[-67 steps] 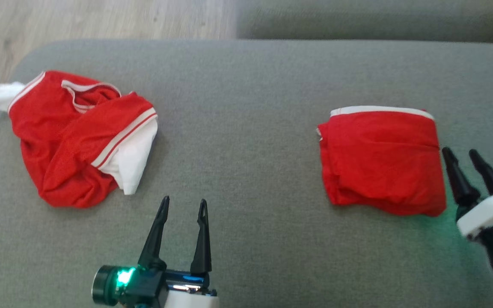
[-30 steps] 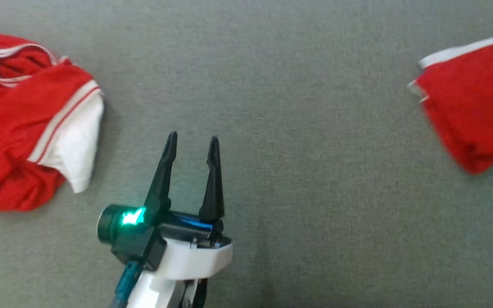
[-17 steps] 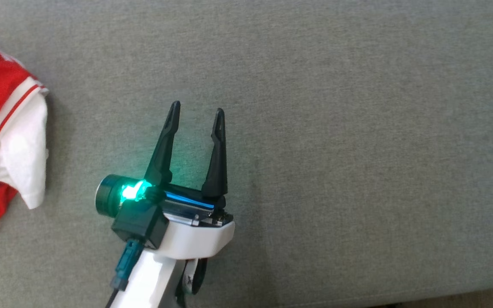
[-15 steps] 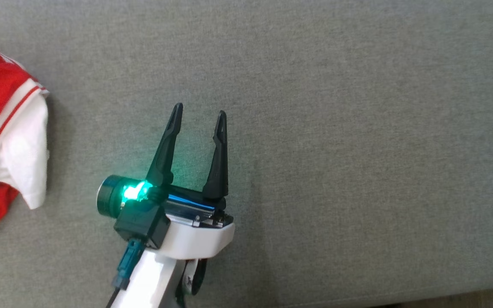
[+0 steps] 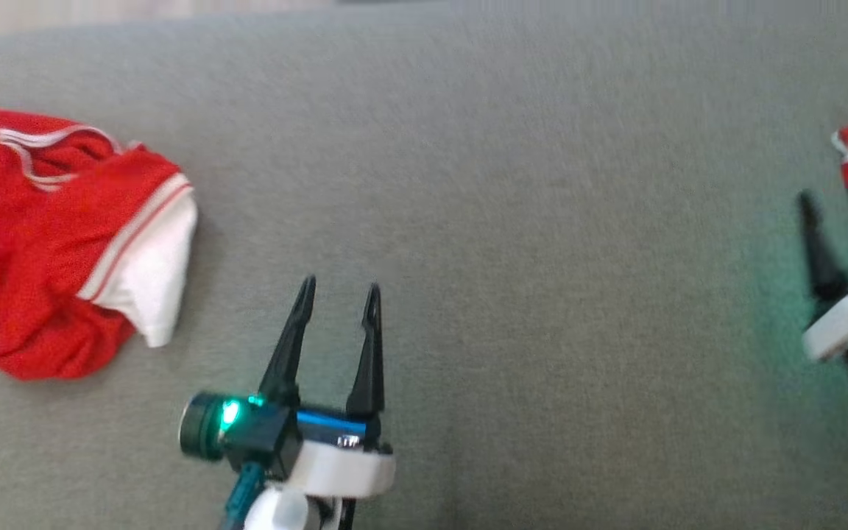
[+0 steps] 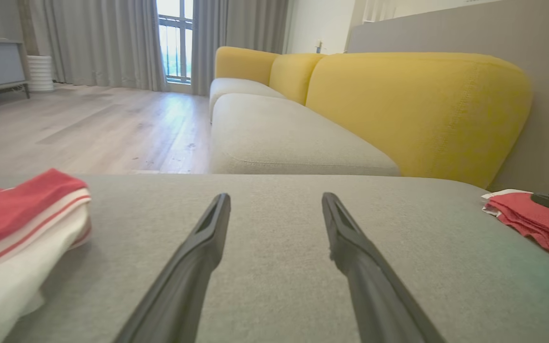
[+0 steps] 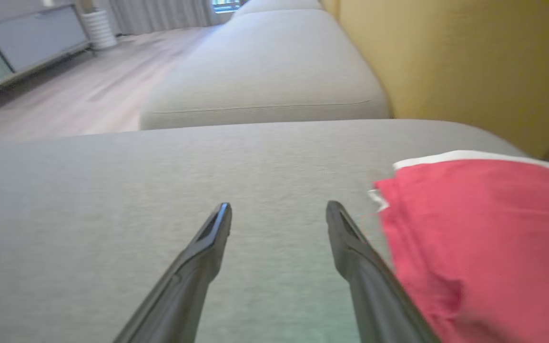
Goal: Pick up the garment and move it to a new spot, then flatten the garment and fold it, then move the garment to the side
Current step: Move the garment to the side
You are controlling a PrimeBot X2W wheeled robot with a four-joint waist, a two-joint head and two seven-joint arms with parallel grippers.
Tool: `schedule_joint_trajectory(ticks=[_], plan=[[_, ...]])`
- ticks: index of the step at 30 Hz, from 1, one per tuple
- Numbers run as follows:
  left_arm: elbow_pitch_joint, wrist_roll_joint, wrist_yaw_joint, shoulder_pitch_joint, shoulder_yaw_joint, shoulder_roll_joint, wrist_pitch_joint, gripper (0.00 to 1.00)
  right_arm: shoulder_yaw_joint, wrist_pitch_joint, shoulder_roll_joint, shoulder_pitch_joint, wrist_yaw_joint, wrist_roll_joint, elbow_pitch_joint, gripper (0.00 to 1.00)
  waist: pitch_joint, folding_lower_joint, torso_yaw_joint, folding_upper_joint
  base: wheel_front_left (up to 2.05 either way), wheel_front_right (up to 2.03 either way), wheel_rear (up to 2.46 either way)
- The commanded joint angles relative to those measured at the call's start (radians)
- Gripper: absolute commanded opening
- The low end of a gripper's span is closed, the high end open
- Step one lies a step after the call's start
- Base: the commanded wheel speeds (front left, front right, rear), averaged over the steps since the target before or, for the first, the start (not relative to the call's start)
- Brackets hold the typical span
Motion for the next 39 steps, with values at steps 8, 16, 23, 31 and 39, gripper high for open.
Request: schedule_joint_trajectory(ticks=[8,16,23,31,39], plan=[[0.033,0.012,0.025,0.099,0.102,-0.003,-0.005,1.0,0.15,-0.17,0.116,0.146,0.007,-0.038,-0.026,1.0,-0.234,0.0003,0.106,0.0,0.0,0.0,0.0],[-0.007,0.043,0.004,0.192,0.153,-0.003,-0.005,1.0,0.032,-0.212,0.257,0.327,0.007,-0.222,-0.166,1.0,-0.321,0.0003,0.091,0.0,0.0,0.0,0.0],[-0.035,0.089,-0.027,0.282,0.164,-0.003,-0.005,1.0,-0.104,-0.212,0.386,0.561,0.007,-0.35,-0.359,1.0,-0.377,0.0003,0.087,0.0,0.0,0.0,0.0],[-0.039,0.11,-0.034,0.341,0.174,-0.003,-0.005,1.0,-0.131,-0.212,0.422,0.651,0.007,-0.349,-0.4,1.0,-0.412,0.0003,0.084,0.0,0.0,0.0,0.0],[-0.031,0.116,-0.043,0.338,0.19,-0.003,-0.005,1.0,-0.116,-0.212,0.428,0.654,0.007,-0.355,-0.401,1.0,-0.413,0.0003,0.075,0.0,0.0,0.0,0.0]])
